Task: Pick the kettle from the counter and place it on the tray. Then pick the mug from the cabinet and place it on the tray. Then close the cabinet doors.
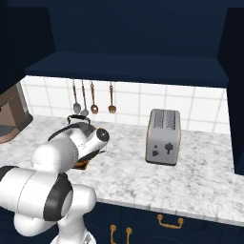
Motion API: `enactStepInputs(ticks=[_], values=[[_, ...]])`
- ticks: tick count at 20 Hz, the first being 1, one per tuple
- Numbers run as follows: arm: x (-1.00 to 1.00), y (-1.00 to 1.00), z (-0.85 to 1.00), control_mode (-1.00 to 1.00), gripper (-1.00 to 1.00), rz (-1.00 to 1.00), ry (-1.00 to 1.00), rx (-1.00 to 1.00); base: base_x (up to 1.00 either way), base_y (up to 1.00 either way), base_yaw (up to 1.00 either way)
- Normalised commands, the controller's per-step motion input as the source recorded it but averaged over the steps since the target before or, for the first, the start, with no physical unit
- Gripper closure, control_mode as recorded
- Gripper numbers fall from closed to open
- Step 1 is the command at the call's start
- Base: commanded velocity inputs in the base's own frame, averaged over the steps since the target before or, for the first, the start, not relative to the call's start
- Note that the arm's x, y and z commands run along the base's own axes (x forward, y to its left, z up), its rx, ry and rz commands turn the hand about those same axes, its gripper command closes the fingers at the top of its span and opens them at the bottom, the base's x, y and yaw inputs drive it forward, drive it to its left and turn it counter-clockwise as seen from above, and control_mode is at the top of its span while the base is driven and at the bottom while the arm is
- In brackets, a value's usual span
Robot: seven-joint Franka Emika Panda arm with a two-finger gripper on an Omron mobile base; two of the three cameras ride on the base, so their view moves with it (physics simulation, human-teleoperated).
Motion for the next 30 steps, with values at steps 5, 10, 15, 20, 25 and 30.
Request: enactStepInputs(ticks=[5, 10, 15, 20, 25, 30], values=[[0.0, -0.06, 0.01, -1.0, -1.0, 0.07, -0.01, 0.06, 0.0, 0.0, 0.0], [-0.21, -0.1, 0.49, -1.0, -1.0, 0.09, -0.09, 0.1, 0.0, 0.0, 0.0], [-0.65, -0.01, 0.88, -1.0, -1.0, 0.08, -0.07, 0.01, 0.0, 0.0, 0.0], [-0.69, 0.0, 0.92, -1.0, -1.0, 0.01, 0.0, 0.0, 0.0, 0.0, 0.0], [-0.6, 0.0, 0.6, -1.0, -1.0, -0.03, 0.05, -0.05, 0.0, 0.0, 0.0], [-0.05, 0.13, 0.31, -1.0, 1.0, -0.17, 0.23, -0.08, 0.0, 0.0, 0.0]])
